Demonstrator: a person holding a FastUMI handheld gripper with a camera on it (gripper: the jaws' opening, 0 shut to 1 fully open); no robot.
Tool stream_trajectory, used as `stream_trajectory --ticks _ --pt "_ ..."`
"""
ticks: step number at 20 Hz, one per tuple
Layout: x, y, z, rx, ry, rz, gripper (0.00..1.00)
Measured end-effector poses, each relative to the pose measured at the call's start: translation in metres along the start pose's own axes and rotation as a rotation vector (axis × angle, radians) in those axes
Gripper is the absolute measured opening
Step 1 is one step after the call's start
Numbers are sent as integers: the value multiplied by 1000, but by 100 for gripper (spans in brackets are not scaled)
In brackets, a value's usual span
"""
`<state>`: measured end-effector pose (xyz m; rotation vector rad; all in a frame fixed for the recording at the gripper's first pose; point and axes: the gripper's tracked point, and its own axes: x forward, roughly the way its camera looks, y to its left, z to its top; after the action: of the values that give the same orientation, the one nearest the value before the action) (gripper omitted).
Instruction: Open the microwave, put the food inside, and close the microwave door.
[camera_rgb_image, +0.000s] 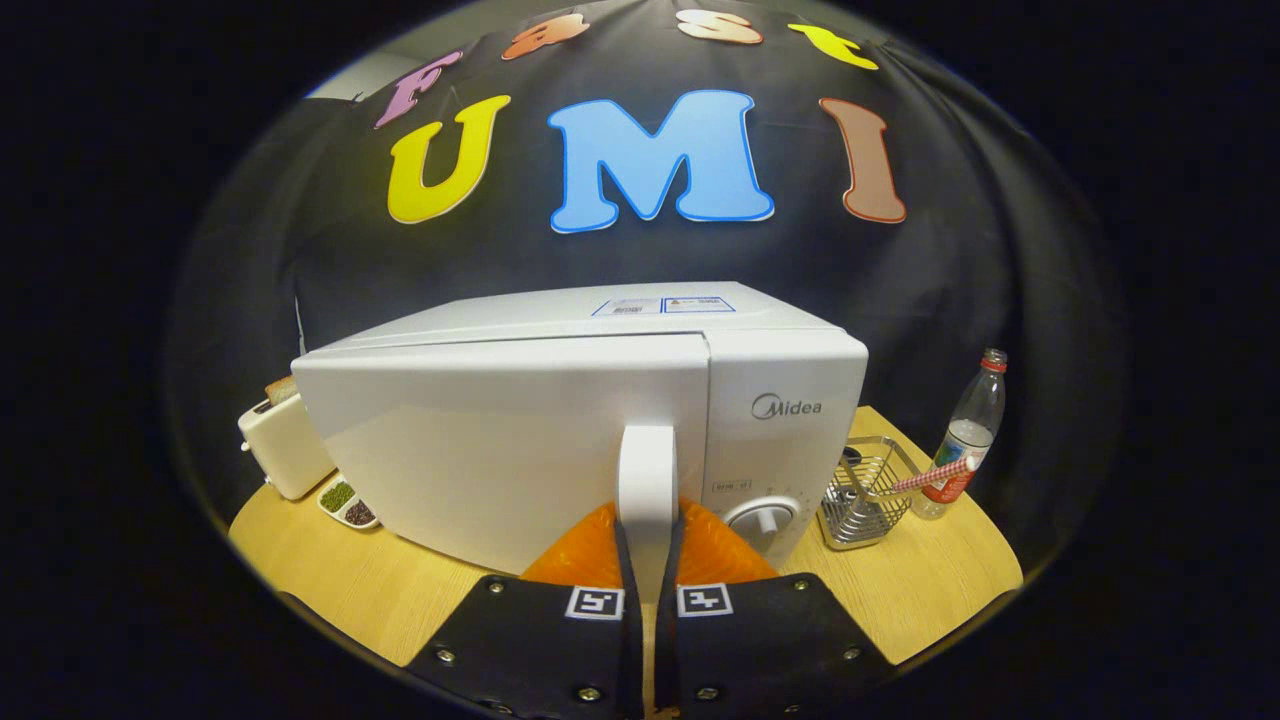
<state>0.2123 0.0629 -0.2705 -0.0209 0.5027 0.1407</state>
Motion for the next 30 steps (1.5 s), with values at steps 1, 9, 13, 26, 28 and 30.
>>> stream_trajectory --ticks 1,9,13,26,28,30 --pt "-9 2 -4 -38 -16 1 5" --pt "-67 31 -26 21 26 19 12" --pt "-97 52 -37 33 41 61 22" --pt "-178 149 -65 4 61 97 26" --pt "-187 169 -68 -4 58 111 26" --pt "-195 188 -72 -10 56 123 26"
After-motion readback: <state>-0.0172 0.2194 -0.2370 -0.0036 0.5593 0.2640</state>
